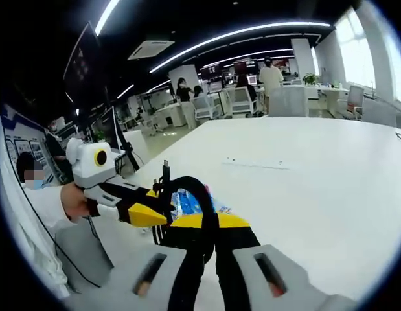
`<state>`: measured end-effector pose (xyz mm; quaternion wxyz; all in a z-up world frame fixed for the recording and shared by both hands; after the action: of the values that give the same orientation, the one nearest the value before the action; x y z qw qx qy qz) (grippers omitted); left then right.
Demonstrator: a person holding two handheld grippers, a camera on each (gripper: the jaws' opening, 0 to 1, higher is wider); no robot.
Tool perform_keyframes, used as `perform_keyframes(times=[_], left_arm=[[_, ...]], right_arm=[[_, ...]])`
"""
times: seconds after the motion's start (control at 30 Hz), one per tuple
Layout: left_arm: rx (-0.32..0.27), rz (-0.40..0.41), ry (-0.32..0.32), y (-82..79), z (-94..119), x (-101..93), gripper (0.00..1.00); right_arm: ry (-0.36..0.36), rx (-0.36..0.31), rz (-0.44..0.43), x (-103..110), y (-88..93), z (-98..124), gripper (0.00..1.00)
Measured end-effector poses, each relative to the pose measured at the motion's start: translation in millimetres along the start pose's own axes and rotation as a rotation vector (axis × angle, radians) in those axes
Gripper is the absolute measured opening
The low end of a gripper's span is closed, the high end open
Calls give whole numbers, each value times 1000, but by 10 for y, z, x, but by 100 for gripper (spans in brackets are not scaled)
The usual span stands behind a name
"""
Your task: Arrange the tabletop items into an orderly group along one side of the table until the central work area is clear of visible clutter.
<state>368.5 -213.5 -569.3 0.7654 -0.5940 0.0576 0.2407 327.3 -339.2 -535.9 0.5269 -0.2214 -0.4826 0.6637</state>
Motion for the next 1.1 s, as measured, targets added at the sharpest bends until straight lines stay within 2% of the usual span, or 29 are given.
perform_keyframes(times=[0.43,1.1], left_arm=[[36,40,24,87,-370,-76,14],[105,143,26,288,-1051,-45,14]], right_arm=[[41,34,-32,-332,141,99,1],[79,100,-101,-979,426,100,2]])
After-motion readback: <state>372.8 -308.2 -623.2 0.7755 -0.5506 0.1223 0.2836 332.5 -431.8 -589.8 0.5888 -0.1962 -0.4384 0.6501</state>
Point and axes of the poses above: the point that each gripper's makers call its tool centre point, and the gripper's own axes: z roughly backward along the fingers, x roughly to its left, y roughly out of its underside, the point moved 5 cm from there along z, roughly backward along the fingers, and after that the axes turned 2 degrees about z, right-handed, at the moved point
